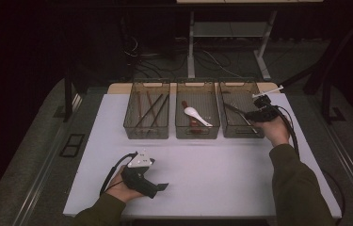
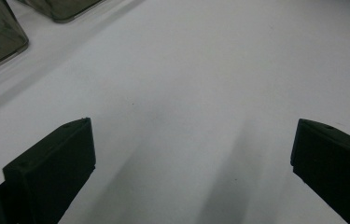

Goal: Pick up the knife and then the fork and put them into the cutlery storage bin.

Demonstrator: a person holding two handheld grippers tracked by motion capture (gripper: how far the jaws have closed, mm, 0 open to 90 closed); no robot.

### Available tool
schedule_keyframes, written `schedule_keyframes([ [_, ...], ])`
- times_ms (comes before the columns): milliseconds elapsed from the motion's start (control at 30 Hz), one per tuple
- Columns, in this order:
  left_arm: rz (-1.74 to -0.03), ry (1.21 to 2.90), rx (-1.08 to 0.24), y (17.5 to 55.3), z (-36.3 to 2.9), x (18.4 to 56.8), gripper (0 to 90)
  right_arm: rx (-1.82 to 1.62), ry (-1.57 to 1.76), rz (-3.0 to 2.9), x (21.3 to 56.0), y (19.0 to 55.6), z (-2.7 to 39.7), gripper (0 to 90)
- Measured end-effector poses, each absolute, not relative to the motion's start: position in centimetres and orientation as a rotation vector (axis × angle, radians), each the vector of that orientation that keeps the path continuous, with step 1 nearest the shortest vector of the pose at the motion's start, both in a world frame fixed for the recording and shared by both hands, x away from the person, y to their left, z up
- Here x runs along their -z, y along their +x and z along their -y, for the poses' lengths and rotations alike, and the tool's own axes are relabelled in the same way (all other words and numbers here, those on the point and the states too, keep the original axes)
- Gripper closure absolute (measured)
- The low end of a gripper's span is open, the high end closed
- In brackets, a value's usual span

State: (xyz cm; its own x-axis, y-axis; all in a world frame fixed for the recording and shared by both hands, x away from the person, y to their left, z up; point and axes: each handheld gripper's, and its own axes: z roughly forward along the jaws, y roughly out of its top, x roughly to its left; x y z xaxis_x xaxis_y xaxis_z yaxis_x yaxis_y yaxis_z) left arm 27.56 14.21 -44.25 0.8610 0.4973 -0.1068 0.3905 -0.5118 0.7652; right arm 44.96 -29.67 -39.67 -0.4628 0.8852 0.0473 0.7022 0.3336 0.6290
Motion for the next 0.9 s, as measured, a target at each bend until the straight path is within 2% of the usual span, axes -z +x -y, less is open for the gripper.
schedule_keyframes([
  [267,-0.631,2.183,-0.152,27.6,-14.2,44.3,0.0,-0.932,1.417,-2.262,39.0,44.7,30.3,70.6],
  [433,-0.633,2.187,-0.152,27.6,-14.1,44.3,0.0,-0.987,1.424,-2.235,38.6,44.5,30.8,57.4],
  [667,-0.632,2.182,-0.156,27.6,-14.2,44.3,0.0,-1.070,1.431,-2.188,37.8,43.9,31.6,43.4],
  [900,-0.641,2.169,-0.161,27.6,-14.2,44.4,0.0,-1.110,1.378,-2.164,37.2,42.8,31.6,34.9],
])
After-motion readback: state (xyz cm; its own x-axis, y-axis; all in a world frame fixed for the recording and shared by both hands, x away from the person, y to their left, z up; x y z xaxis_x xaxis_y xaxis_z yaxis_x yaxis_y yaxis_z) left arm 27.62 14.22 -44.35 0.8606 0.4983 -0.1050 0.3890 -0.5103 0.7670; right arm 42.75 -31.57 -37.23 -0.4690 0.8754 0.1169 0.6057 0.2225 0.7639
